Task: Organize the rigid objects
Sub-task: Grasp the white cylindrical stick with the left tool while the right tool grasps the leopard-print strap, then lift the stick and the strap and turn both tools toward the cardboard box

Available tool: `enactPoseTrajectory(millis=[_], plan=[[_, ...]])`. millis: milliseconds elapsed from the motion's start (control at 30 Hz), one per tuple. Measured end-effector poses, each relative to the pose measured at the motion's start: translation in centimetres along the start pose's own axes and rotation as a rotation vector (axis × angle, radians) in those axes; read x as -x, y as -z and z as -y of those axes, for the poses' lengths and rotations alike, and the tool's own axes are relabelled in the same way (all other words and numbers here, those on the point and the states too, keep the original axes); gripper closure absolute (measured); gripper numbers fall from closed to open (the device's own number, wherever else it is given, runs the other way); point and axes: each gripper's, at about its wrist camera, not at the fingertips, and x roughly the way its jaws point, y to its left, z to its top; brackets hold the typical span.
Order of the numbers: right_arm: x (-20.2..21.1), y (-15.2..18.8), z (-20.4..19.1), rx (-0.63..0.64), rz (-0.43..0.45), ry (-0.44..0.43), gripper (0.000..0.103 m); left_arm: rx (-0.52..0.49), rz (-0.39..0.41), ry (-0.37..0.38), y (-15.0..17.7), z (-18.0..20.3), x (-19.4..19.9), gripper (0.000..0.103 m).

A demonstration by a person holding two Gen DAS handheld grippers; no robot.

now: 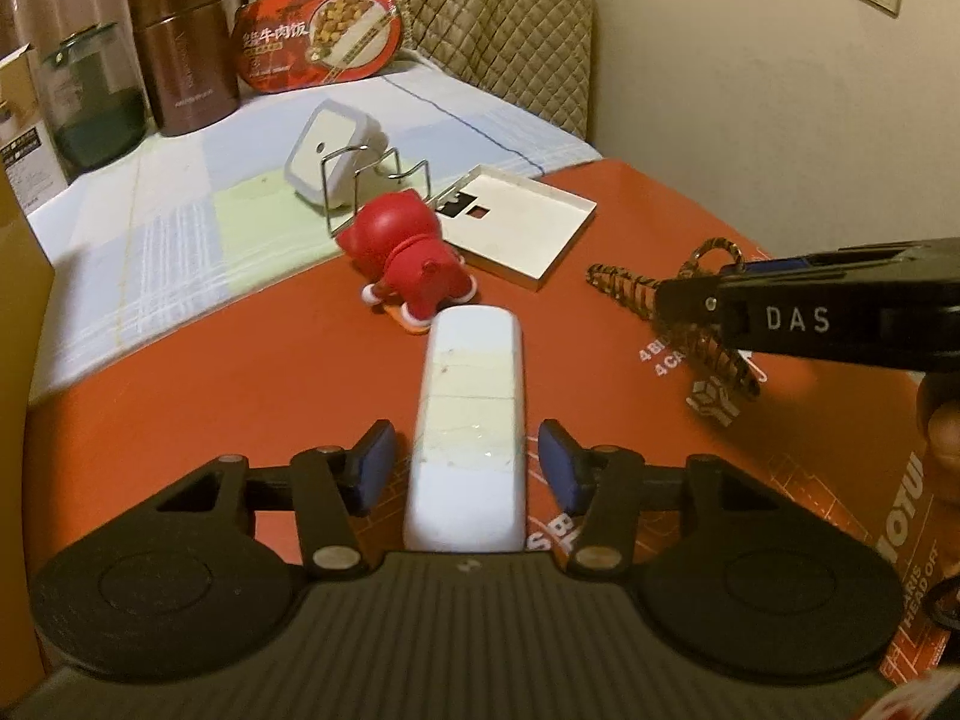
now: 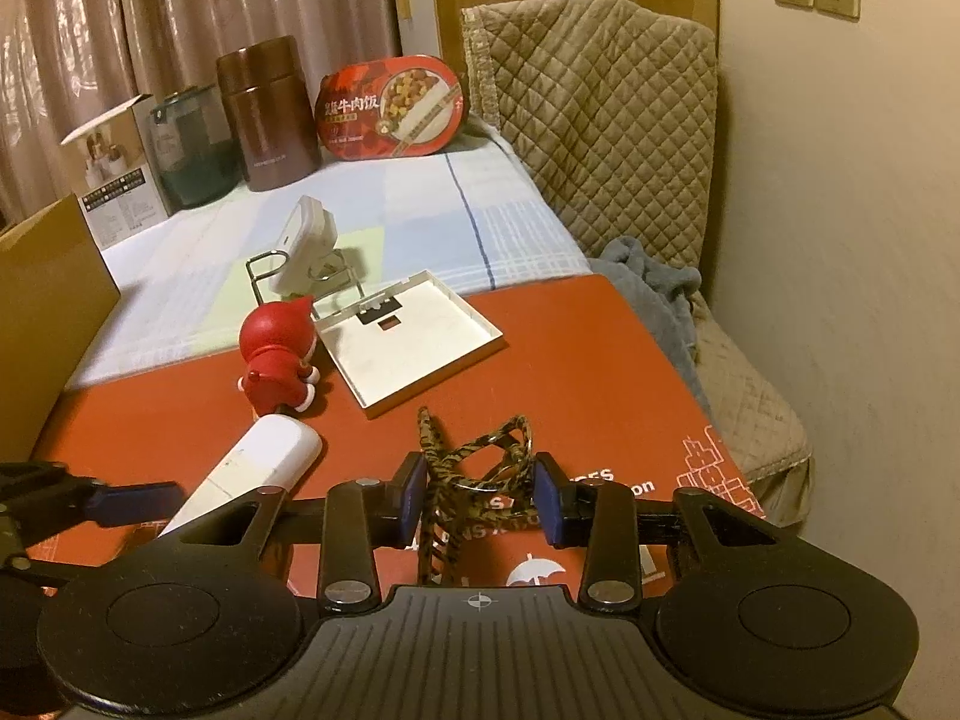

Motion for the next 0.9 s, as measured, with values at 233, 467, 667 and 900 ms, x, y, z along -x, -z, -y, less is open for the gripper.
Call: enactPoseTrajectory(millis=[233, 467, 667, 900], plan=[[0.2, 0.1, -0.1, 0.005, -0.001, -0.011, 0.068, 0.002, -0.004, 0.018, 0.0, 0.2, 0.0, 0.068], [0.9, 0.4, -0.3, 0.002, 0.007, -0.015, 0.069, 0.051, -0.020, 0.019, 0.6, -0.4, 1.0, 0.068], [1.7, 0.9, -0.8, 0.001, 0.024, -0.025, 0.069, 0.091, -0.014, 0.005, 1.5, -1.0, 2.7, 0.068], [2.7, 1.7, -1.5, 0.008, 0.035, -0.043, 0.069, 0.117, -0.004, -0.008, 2.4, -1.5, 4.4, 0.068]])
